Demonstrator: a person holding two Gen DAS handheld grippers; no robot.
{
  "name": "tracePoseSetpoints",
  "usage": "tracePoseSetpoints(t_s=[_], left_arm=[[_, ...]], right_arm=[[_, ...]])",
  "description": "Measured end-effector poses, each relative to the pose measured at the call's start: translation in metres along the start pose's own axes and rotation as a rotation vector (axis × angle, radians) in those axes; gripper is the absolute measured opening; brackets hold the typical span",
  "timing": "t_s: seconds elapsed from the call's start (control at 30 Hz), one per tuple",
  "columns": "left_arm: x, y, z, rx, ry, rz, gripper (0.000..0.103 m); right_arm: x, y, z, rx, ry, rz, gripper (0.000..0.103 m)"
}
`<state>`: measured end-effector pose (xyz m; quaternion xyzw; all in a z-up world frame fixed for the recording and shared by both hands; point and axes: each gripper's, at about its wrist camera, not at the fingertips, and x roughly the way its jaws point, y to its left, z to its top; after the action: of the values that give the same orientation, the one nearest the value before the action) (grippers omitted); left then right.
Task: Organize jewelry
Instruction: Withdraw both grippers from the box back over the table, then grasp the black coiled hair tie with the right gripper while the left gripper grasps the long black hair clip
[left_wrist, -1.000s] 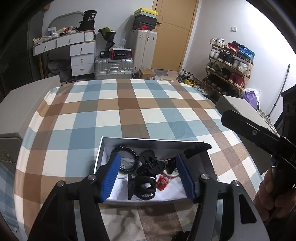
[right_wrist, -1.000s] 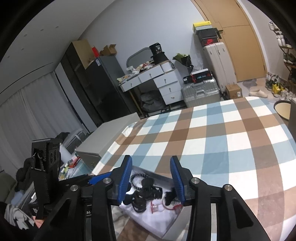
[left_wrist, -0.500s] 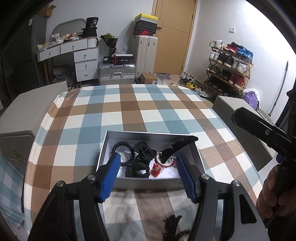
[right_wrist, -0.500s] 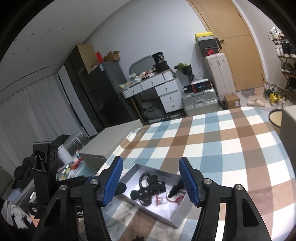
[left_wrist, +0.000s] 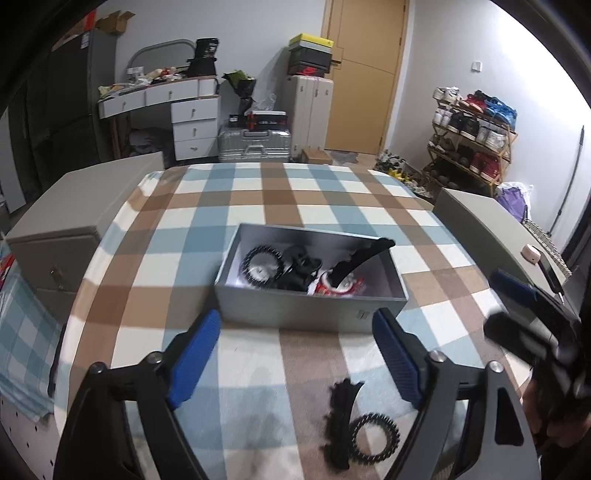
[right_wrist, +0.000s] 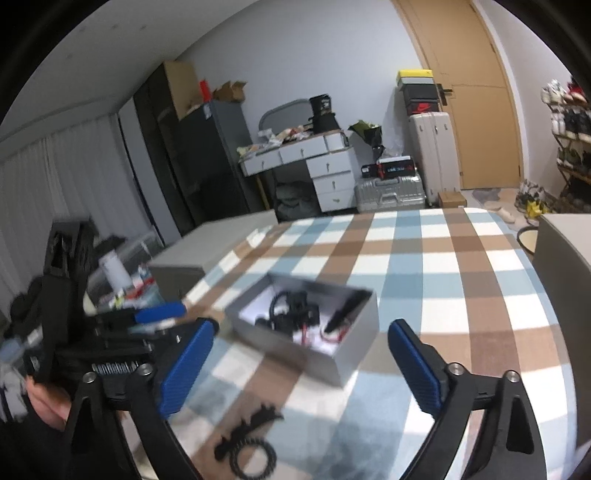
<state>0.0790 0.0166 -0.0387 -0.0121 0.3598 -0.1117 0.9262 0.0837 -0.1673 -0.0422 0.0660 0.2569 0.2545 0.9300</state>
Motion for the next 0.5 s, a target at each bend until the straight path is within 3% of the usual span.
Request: tracePoseSetpoints(t_s=[0.5], left_arm=[[-0.004, 0.028, -0.062, -0.068, 0.127, 0.085, 0.083]], right_arm=[[0.029, 0.037, -0.088, -0.193, 0.23, 0.005, 0.098]])
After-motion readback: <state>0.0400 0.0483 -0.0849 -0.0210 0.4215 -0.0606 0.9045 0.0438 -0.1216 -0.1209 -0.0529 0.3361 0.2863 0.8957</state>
